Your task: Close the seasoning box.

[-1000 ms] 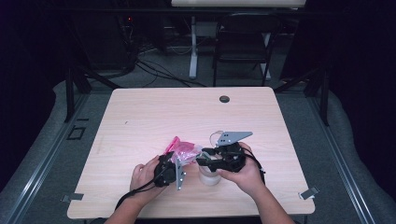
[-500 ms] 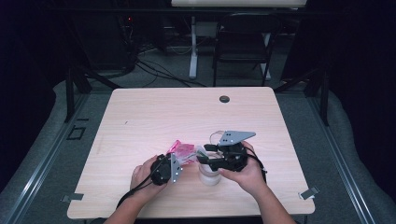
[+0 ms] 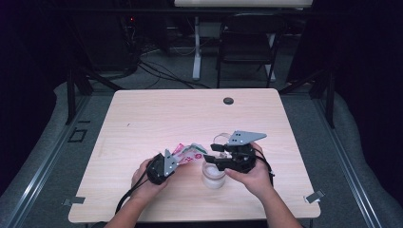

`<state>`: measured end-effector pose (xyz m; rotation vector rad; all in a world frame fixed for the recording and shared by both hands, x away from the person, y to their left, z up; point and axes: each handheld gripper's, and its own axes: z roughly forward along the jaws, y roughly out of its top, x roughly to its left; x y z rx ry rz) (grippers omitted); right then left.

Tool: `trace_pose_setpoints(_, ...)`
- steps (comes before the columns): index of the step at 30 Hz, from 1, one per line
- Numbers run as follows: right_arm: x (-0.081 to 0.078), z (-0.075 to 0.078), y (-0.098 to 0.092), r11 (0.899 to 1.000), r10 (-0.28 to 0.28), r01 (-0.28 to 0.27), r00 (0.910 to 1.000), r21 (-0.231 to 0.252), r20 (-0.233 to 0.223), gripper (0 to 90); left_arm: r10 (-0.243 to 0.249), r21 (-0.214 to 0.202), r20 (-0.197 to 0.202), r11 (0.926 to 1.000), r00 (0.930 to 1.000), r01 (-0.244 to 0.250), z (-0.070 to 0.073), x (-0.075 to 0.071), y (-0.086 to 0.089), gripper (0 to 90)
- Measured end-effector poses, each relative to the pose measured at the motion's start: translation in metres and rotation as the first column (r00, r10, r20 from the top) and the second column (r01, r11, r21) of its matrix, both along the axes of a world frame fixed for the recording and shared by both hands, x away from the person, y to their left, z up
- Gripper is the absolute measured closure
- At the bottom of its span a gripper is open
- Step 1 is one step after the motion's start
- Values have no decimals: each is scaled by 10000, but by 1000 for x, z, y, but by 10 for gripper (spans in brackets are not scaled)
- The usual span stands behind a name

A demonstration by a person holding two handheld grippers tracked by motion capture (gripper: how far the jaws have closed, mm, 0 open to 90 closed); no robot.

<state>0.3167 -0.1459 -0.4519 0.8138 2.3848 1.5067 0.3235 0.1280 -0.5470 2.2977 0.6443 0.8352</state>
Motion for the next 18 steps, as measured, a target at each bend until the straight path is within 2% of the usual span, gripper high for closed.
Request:
trace_pose_setpoints(4, -1, 1, -1, 9999, 6, -6, 10000, 127, 17, 526, 253, -670, -295, 9974, 9992, -272, 1, 5, 8, 740)
trace_pose_setpoints(7, -1, 2, -1, 10000, 29, -29, 10000, 69, 18, 534, 467, -1308, -576, 9899, 9972, -540, 2, 8, 16, 741)
trace_pose_setpoints(11, -1, 2, -1, 10000, 36, -36, 10000, 64, -5, 537, 791, -2150, -978, 9716, 9921, -986, 4, 13, 28, 741)
trace_pose_setpoints(15, -1, 2, -1, 10000, 46, -46, 10000, 88, -57, 537, 1124, -2468, -1109, 9593, 9875, -1369, 6, 15, 37, 741)
trace_pose_setpoints(18, -1, 2, -1, 9999, 46, -44, 9999, 102, -116, 539, 1354, -2783, -1237, 9462, 9830, -1653, 8, 17, 45, 741)
